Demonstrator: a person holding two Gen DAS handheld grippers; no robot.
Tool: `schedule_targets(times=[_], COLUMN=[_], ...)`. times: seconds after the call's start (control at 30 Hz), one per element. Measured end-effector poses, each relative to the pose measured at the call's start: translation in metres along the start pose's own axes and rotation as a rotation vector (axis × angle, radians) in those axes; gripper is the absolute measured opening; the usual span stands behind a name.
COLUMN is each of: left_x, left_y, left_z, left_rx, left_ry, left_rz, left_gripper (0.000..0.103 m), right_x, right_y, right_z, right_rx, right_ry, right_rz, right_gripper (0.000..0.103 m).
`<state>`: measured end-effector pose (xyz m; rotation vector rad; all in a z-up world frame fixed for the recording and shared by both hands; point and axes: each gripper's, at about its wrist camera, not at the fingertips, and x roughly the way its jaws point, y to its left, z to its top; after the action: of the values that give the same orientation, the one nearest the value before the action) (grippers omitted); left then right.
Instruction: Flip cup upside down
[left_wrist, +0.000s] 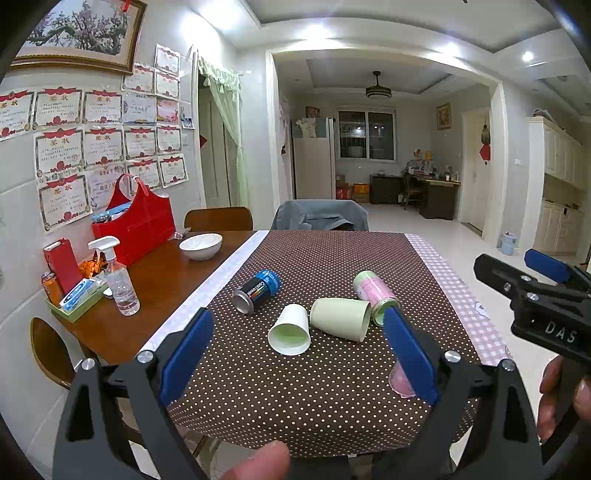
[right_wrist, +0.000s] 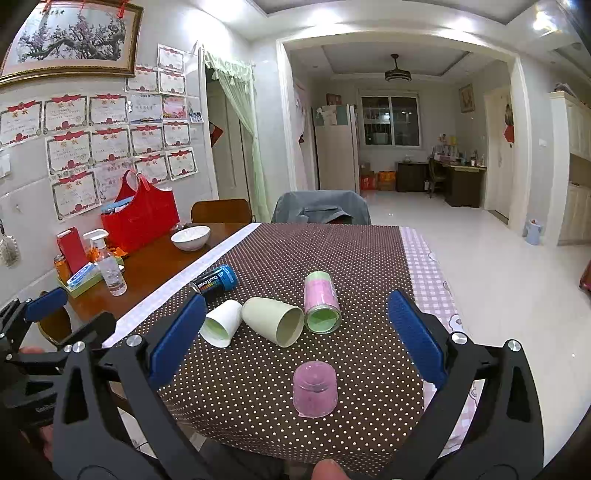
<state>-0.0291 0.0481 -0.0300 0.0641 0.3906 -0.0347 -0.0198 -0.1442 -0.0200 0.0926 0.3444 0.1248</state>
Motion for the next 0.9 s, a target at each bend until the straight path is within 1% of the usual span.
schedule_targets(times=[0.3,0.9], left_x=[-0.0033,-0.0069], left_y=[0.0016,-0.0004], left_z=[0.0004,0.0014], left_rx=[-0.008,-0.016], left_ry=[-0.002,-0.006], left_rz=[0.003,0.018], left_gripper=[0.092,0.092], right_x=[-0.0047,-0.0043], right_y=[0.0045,0.0051], right_z=[0.0005,0.0], right_rx=[-0.004,0.008], right_ry=[-0.013,-0.01], right_rz=[0.002,0.002], right_gripper=[0.097,0.097])
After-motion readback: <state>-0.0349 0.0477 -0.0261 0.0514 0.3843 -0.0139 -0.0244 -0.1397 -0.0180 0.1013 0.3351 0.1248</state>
